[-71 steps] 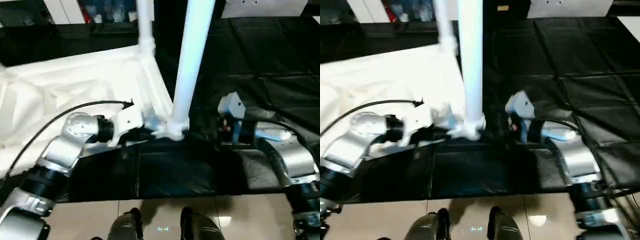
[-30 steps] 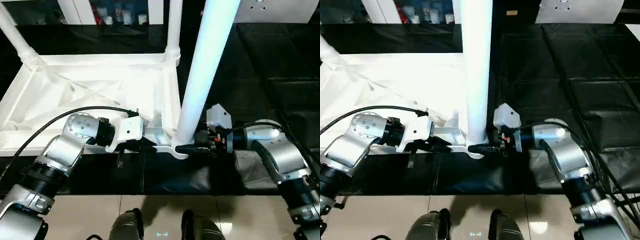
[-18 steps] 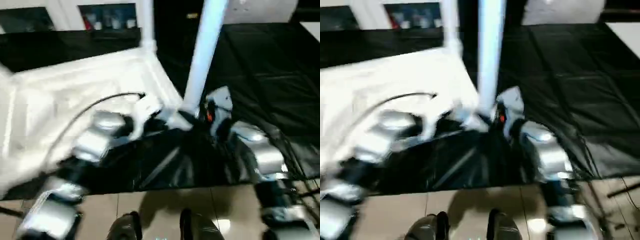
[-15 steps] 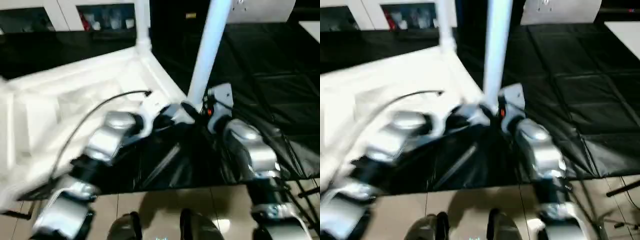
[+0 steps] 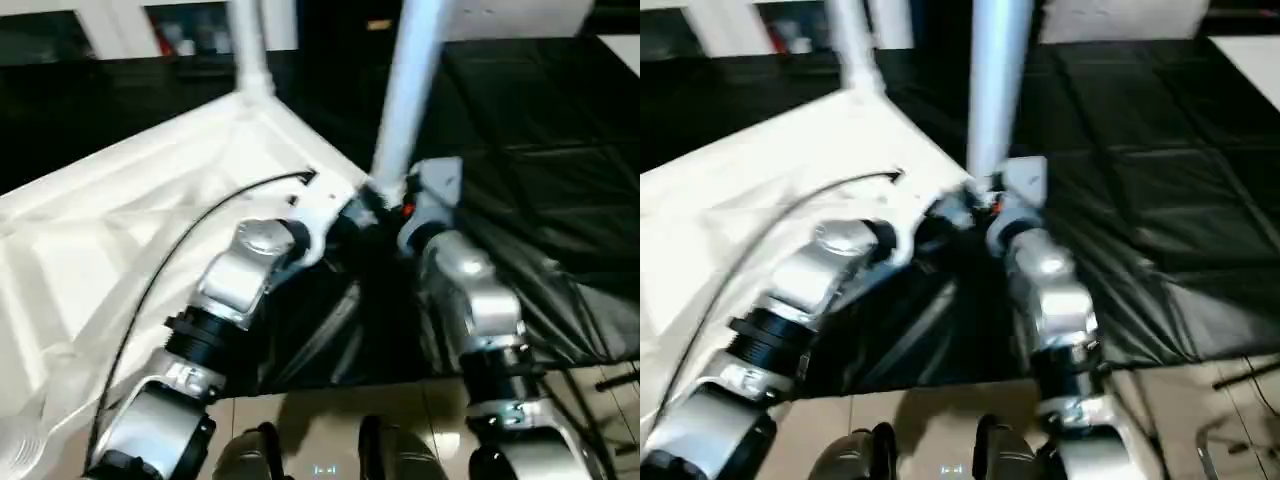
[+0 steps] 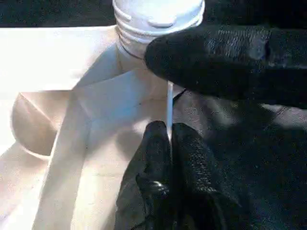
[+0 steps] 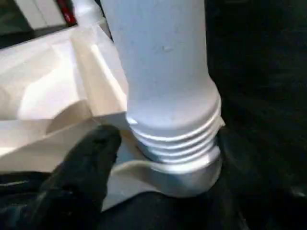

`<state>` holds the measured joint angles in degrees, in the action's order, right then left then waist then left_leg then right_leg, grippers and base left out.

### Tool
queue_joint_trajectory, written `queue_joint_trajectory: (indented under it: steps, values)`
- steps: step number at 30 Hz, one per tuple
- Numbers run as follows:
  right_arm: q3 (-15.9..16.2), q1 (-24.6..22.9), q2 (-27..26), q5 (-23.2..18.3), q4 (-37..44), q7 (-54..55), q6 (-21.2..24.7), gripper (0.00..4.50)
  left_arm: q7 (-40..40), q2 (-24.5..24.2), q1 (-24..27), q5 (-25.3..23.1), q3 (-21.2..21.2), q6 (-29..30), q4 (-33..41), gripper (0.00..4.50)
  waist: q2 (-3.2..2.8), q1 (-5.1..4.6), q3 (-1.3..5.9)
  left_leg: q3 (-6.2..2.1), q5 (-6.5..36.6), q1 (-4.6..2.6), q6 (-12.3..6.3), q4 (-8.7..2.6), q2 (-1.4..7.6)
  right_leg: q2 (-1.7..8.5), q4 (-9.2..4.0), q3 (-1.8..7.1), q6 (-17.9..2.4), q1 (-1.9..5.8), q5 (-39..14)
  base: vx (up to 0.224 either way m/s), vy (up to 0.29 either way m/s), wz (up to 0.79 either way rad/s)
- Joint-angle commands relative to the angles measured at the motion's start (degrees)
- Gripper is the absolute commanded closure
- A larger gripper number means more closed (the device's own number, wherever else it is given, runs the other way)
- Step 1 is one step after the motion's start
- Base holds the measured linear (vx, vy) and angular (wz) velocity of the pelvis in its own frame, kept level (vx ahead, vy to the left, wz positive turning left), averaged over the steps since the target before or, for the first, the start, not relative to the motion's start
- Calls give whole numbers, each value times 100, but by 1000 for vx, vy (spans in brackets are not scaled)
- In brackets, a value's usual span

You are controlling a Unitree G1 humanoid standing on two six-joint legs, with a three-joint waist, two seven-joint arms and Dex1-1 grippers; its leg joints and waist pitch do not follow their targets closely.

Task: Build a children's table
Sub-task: Rotate leg to tighten

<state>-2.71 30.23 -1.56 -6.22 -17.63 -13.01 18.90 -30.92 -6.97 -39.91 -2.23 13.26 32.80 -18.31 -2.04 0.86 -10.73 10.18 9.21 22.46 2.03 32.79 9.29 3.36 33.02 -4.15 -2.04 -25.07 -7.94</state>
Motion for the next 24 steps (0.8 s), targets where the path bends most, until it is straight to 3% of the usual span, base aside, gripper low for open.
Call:
queue_joint_trajectory:
  steps: [1, 3, 5, 6, 8, 11, 14, 18, 19, 20, 21, 24]
  values:
    - [282, -136, -86, -67, -292, -207, 169, 66, -29, 4, -81, 24, -48, -190, 378, 450, 17, 34, 457, -160, 1077, -66, -524, -355, 289, 507, -446, 297, -1031, 398, -1931, 0, 0, 0]
    - [307, -175, 56, -33, -197, -338, 54, 27, -143, -109, -16, 19, -2, -297, 411, 450, 11, 22, 455, -159, 1074, -72, -535, -358, 297, 501, -436, 301, -1081, 392, -1817, 0, 0, 0]
    - [317, -264, 228, -53, 2, -568, -39, 22, -252, -224, 63, 43, 14, -349, 457, 450, 21, 19, 464, -154, 1054, -76, -560, -358, 313, 507, -421, 311, -1120, 401, -1692, 0, 0, 0]
    - [330, -436, 614, -127, 387, -1077, -189, 11, -532, -474, 212, 77, 61, -470, 513, 450, 23, 26, 458, -149, 999, -59, -616, -351, 308, 509, -421, 316, -1116, 409, -1588, 0, 0, 0]
    - [304, -514, 898, -218, 564, -1464, -288, 11, -787, -670, 316, 92, 136, -602, 554, 450, 21, 35, 502, -150, 730, -42, -751, -328, 312, 501, -351, 324, -1196, 437, -1139, 0, 0, 0]
    - [257, -561, 1238, -402, 719, -2008, -359, 11, -1165, -917, 458, 149, 228, -713, 646, 450, 13, 27, 528, -137, 389, -2, -996, -283, 305, 494, -276, 322, -1446, 445, -446, 0, 0, 0]
    - [253, -563, 1550, -498, 773, -2471, -435, 11, -1505, -1135, 571, 188, 298, -935, 707, 450, 8, 30, 489, -133, 609, -23, -1024, -295, 318, 498, -325, 303, -1446, 422, -838, 0, 0, 0]
    - [500, -597, 2309, -618, 877, -3679, -719, 11, -2442, -1640, 816, 404, 464, -1550, 876, 450, 27, 94, 488, -134, 859, -67, -866, -312, 354, 512, -363, 317, -1316, 402, -1412, 0, 0, 0]
    - [597, -612, 2486, -631, 910, -3993, -759, 11, -2665, -1786, 864, 426, 523, -1712, 902, 450, 21, 108, 467, -121, 861, -69, -858, -319, 356, 497, -367, 328, -1292, 382, -1429, 0, 0, 0]
    - [647, -609, 2576, -645, 917, -4177, -812, 11, -2816, -1867, 890, 451, 545, -1805, 907, 450, 61, 110, 483, -113, 868, -75, -863, -315, 349, 492, -370, 325, -1282, 386, -1447, 0, 0, 0]
    - [692, -602, 2657, -681, 926, -4362, -805, 11, -2965, -1954, 909, 468, 570, -1890, 906, 450, 38, 131, 481, -113, 863, -83, -858, -319, 360, 502, -359, 333, -1281, 376, -1465, 0, 0, 0]
    - [853, -541, 2860, -713, 874, -4897, -869, 11, -3419, -2204, 936, 519, 610, -2142, 870, 450, 46, 165, 497, -120, 824, -84, -870, -317, 370, 506, -351, 330, -1297, 378, -1480, 0, 0, 0]
